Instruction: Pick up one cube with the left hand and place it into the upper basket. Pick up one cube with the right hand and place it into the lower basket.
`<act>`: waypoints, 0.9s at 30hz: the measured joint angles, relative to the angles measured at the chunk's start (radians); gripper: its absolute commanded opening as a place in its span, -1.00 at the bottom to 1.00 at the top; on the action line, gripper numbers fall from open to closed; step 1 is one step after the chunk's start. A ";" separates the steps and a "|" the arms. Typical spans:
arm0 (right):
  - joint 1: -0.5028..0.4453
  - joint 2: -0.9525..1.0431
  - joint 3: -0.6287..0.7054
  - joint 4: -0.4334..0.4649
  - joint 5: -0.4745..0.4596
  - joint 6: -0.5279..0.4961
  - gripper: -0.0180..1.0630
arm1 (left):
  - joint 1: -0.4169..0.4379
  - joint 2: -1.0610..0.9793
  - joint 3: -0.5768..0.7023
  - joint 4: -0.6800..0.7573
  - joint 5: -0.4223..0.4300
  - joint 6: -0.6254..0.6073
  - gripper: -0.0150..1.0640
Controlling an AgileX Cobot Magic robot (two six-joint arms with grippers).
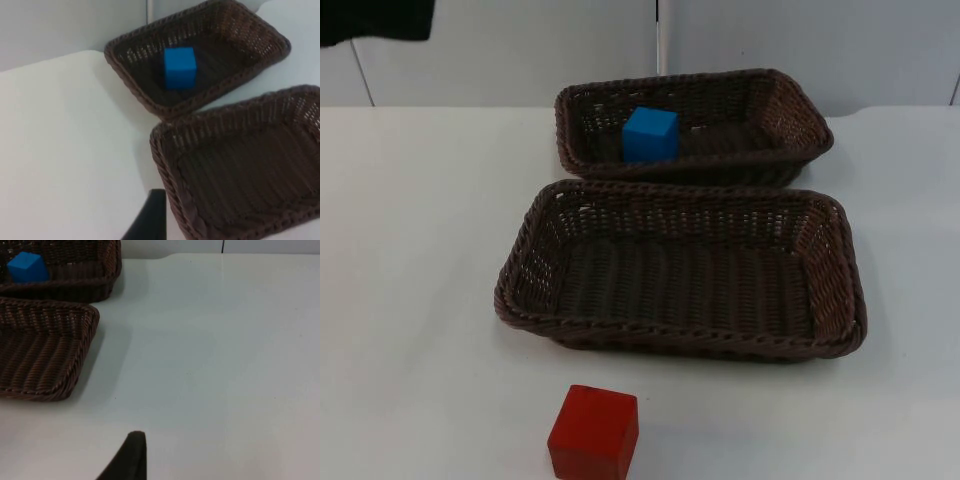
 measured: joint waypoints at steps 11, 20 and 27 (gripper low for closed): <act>0.000 0.000 0.000 0.000 0.000 0.000 0.98 | 0.000 -0.167 0.068 -0.005 0.105 -0.025 0.67; 0.000 0.000 0.000 0.000 0.000 0.000 0.98 | 0.000 -0.244 0.079 -0.005 0.202 -0.025 0.67; 0.000 0.000 0.000 0.000 0.000 0.000 0.98 | 0.000 -0.316 0.158 -0.005 0.205 -0.027 0.67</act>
